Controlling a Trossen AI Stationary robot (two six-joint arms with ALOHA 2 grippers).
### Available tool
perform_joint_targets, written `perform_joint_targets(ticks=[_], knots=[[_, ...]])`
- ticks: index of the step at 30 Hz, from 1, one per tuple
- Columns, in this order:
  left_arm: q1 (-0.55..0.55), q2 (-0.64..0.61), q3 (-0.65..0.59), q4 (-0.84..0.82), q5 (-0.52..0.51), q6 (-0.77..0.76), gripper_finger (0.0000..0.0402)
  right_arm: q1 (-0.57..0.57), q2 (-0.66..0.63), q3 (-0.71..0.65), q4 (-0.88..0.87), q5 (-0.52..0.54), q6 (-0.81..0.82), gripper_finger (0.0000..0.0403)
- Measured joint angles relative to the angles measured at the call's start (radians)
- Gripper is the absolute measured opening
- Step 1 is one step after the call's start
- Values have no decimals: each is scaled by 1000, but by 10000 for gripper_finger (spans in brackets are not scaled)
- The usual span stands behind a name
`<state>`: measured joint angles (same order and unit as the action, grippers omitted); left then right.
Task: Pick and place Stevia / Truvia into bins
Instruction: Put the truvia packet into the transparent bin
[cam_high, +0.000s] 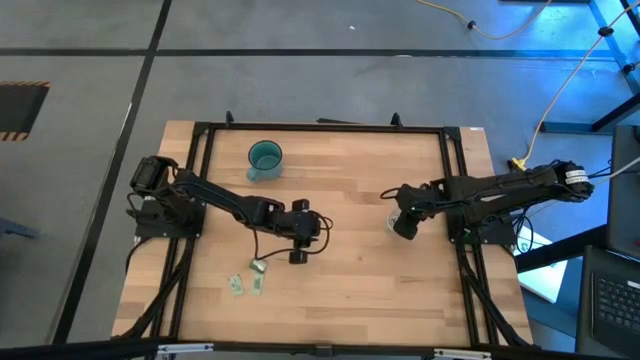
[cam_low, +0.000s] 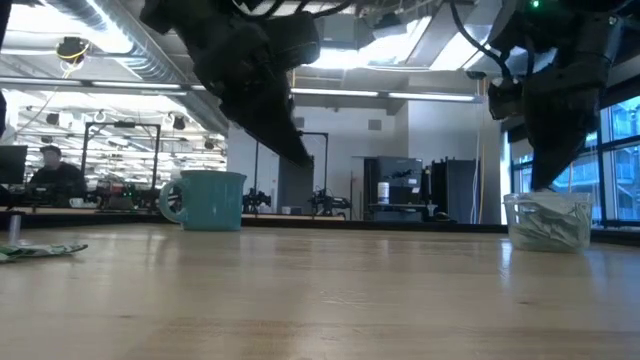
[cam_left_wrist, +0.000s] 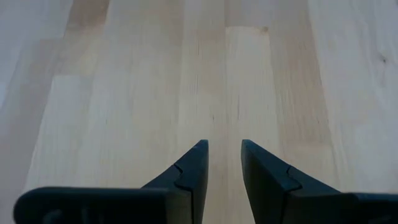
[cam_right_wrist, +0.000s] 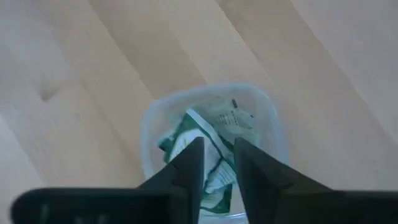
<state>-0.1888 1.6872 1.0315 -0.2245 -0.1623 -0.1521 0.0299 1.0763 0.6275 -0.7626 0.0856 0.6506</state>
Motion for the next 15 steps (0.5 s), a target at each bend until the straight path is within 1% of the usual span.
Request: perform_joint_targets(ticks=[3, 6, 9, 12, 15], knots=[[-14, -27, 0, -73, 21, -36, 89, 0, -14, 42, -18, 8, -2, 108], [-40, -57, 0, -200, 27, -101, 83, 0, -24, 82, -14, 79, -25, 114], [-76, -77, 0, -351, 62, -191, 77, 0, -27, 99, -1, 128, -67, 115], [-126, -78, 0, -457, 99, -322, 73, 0, -26, 101, 18, 134, -97, 116], [-178, -75, 0, -525, 116, -393, 71, 0, -25, 101, 25, 135, -111, 116]])
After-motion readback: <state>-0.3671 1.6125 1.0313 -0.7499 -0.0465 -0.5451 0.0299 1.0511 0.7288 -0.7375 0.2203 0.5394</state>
